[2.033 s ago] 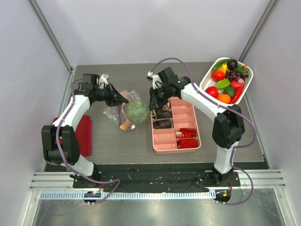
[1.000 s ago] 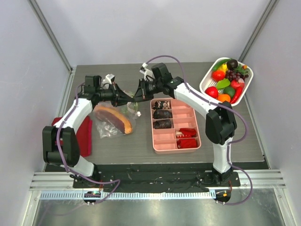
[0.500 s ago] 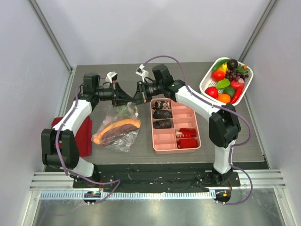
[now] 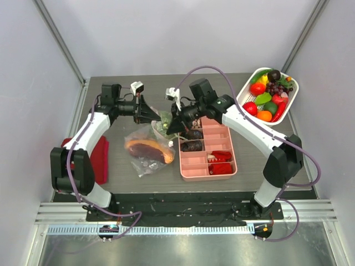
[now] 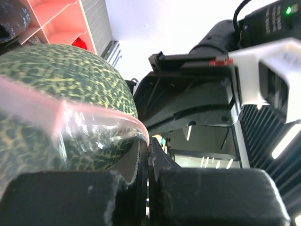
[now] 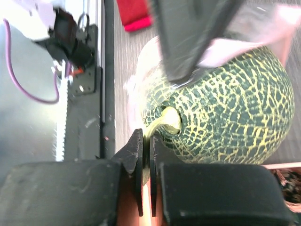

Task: Place the food in the zip-top bag and seal the zipper
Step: Place the fake fruit in the zipper food storage bag.

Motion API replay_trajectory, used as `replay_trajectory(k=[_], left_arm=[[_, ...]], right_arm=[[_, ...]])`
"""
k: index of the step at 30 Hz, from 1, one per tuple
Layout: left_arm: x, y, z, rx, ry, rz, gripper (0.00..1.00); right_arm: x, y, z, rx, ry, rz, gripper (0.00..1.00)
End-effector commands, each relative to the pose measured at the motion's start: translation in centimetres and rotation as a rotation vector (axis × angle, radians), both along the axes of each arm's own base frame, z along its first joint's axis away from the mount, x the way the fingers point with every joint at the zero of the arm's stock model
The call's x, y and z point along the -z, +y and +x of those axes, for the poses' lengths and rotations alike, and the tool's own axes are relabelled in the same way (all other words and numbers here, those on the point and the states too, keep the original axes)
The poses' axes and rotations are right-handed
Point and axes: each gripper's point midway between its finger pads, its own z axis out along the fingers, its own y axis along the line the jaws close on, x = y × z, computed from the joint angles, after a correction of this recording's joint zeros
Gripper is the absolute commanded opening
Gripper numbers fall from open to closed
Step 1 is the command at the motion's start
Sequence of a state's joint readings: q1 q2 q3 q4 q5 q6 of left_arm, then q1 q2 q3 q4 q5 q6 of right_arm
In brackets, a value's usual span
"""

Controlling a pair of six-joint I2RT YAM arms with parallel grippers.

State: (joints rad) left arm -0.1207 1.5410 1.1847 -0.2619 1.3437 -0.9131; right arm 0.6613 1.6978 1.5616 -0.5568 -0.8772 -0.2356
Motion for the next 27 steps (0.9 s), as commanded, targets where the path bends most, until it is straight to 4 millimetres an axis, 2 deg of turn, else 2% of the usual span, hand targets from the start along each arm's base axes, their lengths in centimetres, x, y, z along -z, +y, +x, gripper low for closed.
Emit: replay_trajectory(k=[1, 2, 4, 5, 10, 13, 14, 16, 18, 19, 22, 25, 26, 27], left_arm=[[-0.1, 0.0, 0.7, 0.0, -0.024, 0.023, 0.0], [-0.1, -0.2, 0.7, 0.008, -0.018, 0.022, 0.0], [-0.1, -0.4, 0.8, 0.017, -0.009, 0.022, 0.0], [-0.2, -0.6, 0.7, 0.023, -0.012, 0.022, 0.0], [-0.7, -1.3, 0.3, 0.056, -0.031, 0.012, 0.0], [-0.6, -1.5, 0.1, 0.066, -0.015, 0.008, 0.0], [-0.5, -1.5, 0.2, 0.066, -0.009, 0.009, 0.0], [-0.3, -1.6, 0.2, 0.067, 0.0, 0.012, 0.0], [-0.2, -1.6, 0.1, 0.073, 0.01, 0.009, 0.0], [-0.1, -1.6, 0.0, 0.072, 0.011, 0.012, 0.0], [0.1, -1.7, -0.3, 0.077, 0.021, 0.01, 0.0], [0.4, -1.8, -0.6, 0.085, 0.036, 0.011, 0.0], [0.5, -1.9, -0.8, 0.091, 0.039, 0.011, 0.0], [0.6, -2.1, -1.0, 0.099, 0.042, 0.01, 0.0]], right_arm=[[-2.0, -0.5, -3.0, -0.185, -0.215, 0.051, 0.01], [-1.7, -0.4, -4.0, -0.227, -0.228, 0.037, 0.01], [-1.4, -0.2, -4.4, -0.289, -0.325, 0.024, 0.01], [-0.9, 0.0, -5.5, -0.332, -0.335, 0.009, 0.01], [0.2, 0.1, -7.0, -0.499, -0.492, -0.05, 0.01], [1.2, -0.4, -8.6, -0.641, -0.607, -0.083, 0.01], [1.7, -1.2, -9.0, -0.686, -0.65, -0.124, 0.01], [2.2, -1.1, -10.1, -0.776, -0.761, -0.126, 0.01], [1.9, -1.1, -10.0, -0.823, -0.902, -0.135, 0.01], [2.4, -1.1, -10.7, -0.859, -0.927, -0.139, 0.01], [2.3, -1.1, -11.0, -0.898, -1.046, -0.151, 0.01], [1.7, -0.8, -10.7, -0.87, -1.195, -0.121, 0.01], [1.0, 0.1, -10.4, -0.84, -1.258, -0.089, 0.01], [1.4, 0.0, -10.2, -0.832, -1.273, -0.099, 0.01]])
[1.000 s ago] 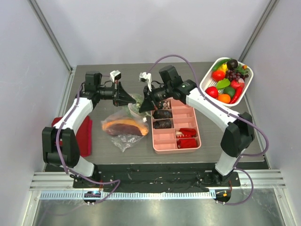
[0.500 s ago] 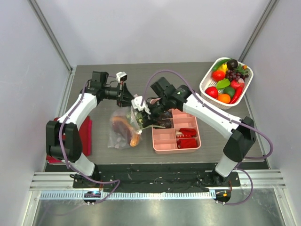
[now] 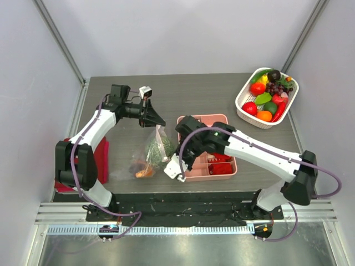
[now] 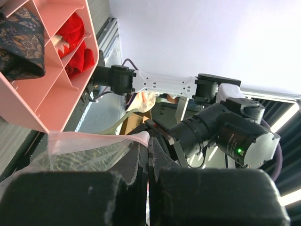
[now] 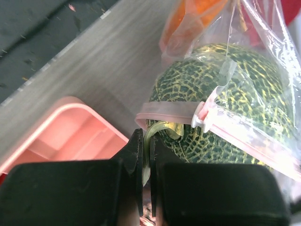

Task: Place the food in the zip-top bag and seal the zipper
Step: Place the fake fruit in the zipper food storage bag.

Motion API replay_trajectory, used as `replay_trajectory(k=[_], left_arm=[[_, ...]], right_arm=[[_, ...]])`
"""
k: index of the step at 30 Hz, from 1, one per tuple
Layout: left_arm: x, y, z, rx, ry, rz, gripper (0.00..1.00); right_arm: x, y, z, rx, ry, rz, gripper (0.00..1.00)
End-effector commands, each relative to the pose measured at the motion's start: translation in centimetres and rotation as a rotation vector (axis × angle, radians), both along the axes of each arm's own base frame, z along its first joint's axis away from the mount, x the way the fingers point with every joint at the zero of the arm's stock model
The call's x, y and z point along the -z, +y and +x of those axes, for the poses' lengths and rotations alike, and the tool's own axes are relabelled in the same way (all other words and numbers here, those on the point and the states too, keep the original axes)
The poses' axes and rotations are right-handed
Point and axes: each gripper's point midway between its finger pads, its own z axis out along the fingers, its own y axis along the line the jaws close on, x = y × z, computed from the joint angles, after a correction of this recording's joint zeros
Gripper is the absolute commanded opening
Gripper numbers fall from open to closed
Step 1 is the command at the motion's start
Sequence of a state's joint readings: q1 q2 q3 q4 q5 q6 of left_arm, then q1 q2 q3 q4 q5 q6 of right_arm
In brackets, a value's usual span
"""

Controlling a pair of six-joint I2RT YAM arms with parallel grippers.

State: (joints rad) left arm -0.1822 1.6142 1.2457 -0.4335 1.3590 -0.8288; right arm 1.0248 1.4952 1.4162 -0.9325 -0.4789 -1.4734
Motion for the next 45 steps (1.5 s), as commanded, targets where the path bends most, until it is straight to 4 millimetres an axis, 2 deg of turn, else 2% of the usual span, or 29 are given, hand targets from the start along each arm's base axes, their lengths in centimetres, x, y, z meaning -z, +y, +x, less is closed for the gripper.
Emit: replay_trajectory(k=[1, 5, 6, 7, 8, 9, 10, 11, 12, 13, 14, 15, 16, 17, 18, 19, 20, 23, 26, 27, 30, 34, 35, 36, 39, 40, 42, 43, 45], left_arm=[[-0.7, -0.4, -0.1, 0.022, -0.059, -0.015, 0.0], [-0.8, -1.3, -1.4, 0.075, -0.059, -0.029, 0.0], [-0.9, -1.6, -1.7, 0.088, -0.065, -0.032, 0.0], [-1.0, -1.6, -2.0, 0.096, -0.066, -0.035, 0.0], [-1.1, -1.6, -2.2, 0.106, -0.072, -0.04, 0.0], [-1.2, -1.5, -2.4, 0.111, -0.071, -0.046, 0.0], [-1.5, -1.5, -2.7, 0.12, -0.056, -0.049, 0.0], [-1.5, -1.4, -3.0, 0.135, -0.083, -0.058, 0.0], [-1.6, -1.3, -3.2, 0.143, -0.088, -0.062, 0.0], [-1.8, -1.1, -3.7, 0.151, -0.042, -0.063, 0.0], [-2.2, -1.1, -3.7, 0.158, -0.062, -0.071, 0.0], [-2.3, -1.0, -3.8, 0.169, -0.099, -0.077, 0.0], [-2.5, -1.0, -3.9, 0.176, -0.115, -0.081, 0.0], [-3.5, -0.9, -4.1, 0.184, -0.092, -0.088, 0.0], [-3.8, -0.9, -4.2, 0.195, -0.143, -0.102, 0.0], [-4.3, -0.8, -4.2, 0.2, -0.155, -0.113, 0.0], [-5.4, -0.7, -4.5, 0.208, -0.147, -0.129, 0.0], [-6.6, -0.2, -4.0, 0.2, -0.208, -0.161, 0.0], [-6.8, 0.5, -3.3, 0.172, -0.225, -0.151, 0.0], [-6.6, 0.6, -3.3, 0.163, -0.203, -0.134, 0.01], [-6.4, 0.9, -2.9, 0.151, -0.233, -0.097, 0.0], [-6.8, 1.0, -2.9, 0.152, -0.258, -0.099, 0.0], [-6.9, 1.0, -2.9, 0.152, -0.264, -0.1, 0.0], [-7.0, 1.0, -3.0, 0.152, -0.264, -0.101, 0.0], [-7.4, 1.1, -3.3, 0.153, -0.281, -0.11, 0.0], [-7.5, 1.1, -3.3, 0.154, -0.284, -0.115, 0.0], [-7.6, 1.1, -3.5, 0.155, -0.296, -0.118, 0.0], [-7.8, 1.1, -3.5, 0.156, -0.302, -0.12, 0.0], [-7.8, 1.2, -3.7, 0.155, -0.307, -0.111, 0.0]], right_arm=[[-3.1, 2.2, -0.2, -0.123, -0.206, 0.181, 0.01], [-3.9, 3.7, 1.1, -0.11, -0.277, 0.242, 0.01], [-3.0, 3.8, 1.4, -0.097, -0.285, 0.248, 0.01], [-4.3, 4.6, 2.3, -0.074, -0.344, 0.309, 0.01], [-4.5, 4.8, 2.7, -0.062, -0.365, 0.329, 0.02], [-3.6, 4.5, 2.8, -0.057, -0.379, 0.329, 0.04], [-5.4, 5.0, 3.3, -0.043, -0.438, 0.401, 0.06], [-5.7, 5.0, 3.5, -0.034, -0.462, 0.426, 0.06], [-4.9, 4.7, 3.4, -0.03, -0.466, 0.431, 0.07], [-6.2, 5.1, 3.6, -0.016, -0.492, 0.489, 0.09], [-7.0, 4.7, 3.6, -0.004, -0.507, 0.518, 0.14], [-6.6, 4.6, 3.5, 0.002, -0.505, 0.522, 0.2], [-7.5, 4.6, 3.7, 0.016, -0.525, 0.562, 0.28], [-8.4, 4.4, 4.0, 0.047, -0.545, 0.595, 0.49], [-7.9, 4.1, 4.2, 0.084, -0.528, 0.603, 0.56], [-8.8, 4.0, 4.5, 0.118, -0.537, 0.638, 0.63], [-8.7, 3.7, 4.8, 0.145, -0.531, 0.633, 0.72], [-8.4, 2.1, 5.8, 0.26, -0.515, 0.609, 0.79], [-8.9, 0.3, 5.8, 0.335, -0.493, 0.621, 0.84], [-10.0, -0.6, 5.5, 0.353, -0.495, 0.645, 0.84], [-11.1, -2.1, 4.3, 0.401, -0.404, 0.683, 0.91], [-15.1, -4.9, 2.6, 0.557, -0.186, 0.826, 0.96], [-15.7, -5.3, 2.4, 0.655, -0.041, 0.867, 0.96], [-15.3, -5.9, 2.6, 0.723, 0.025, 0.853, 0.95], [-13.8, -8.0, 3.9, 0.99, 0.226, 0.862, 0.85], [-13.3, -8.3, 4.1, 1.04, 0.273, 0.862, 0.76], [-12.3, -9.1, 4.7, 1.162, 0.4, 0.886, 0.68], [-12.1, -10.3, 6.1, 1.243, 0.43, 0.91, 0.61], [-11.4, -10.6, 7.2, 1.349, 0.612, 0.927, 0.58]])
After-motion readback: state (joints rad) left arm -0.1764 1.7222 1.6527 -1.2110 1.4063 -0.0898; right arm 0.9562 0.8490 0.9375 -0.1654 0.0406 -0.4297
